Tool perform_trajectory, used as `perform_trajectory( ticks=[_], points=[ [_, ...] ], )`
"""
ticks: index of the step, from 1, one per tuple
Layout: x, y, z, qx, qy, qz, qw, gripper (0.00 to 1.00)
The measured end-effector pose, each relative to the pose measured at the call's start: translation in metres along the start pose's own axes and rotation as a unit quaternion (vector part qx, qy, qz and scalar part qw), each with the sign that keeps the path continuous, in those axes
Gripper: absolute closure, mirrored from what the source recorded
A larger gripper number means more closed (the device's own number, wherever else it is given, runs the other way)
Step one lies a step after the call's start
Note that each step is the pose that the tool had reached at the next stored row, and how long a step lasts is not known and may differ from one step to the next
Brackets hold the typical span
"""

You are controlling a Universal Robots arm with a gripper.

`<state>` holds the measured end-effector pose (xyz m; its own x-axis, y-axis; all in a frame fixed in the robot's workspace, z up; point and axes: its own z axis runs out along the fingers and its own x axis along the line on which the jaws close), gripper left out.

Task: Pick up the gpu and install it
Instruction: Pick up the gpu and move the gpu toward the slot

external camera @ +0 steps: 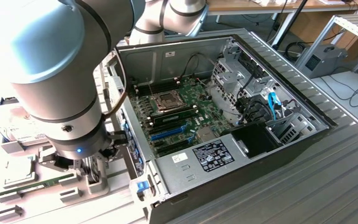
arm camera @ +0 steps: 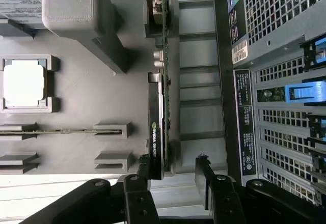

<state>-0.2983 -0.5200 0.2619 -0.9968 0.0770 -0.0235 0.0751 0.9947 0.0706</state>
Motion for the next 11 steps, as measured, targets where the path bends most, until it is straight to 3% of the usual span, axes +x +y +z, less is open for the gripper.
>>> perform_trajectory(
  ticks=[11],
  points=[
    [0.007, 0.036, 0.0079, -0.0001, 0.0001, 0.0, 1.0, 0.52]
  ],
)
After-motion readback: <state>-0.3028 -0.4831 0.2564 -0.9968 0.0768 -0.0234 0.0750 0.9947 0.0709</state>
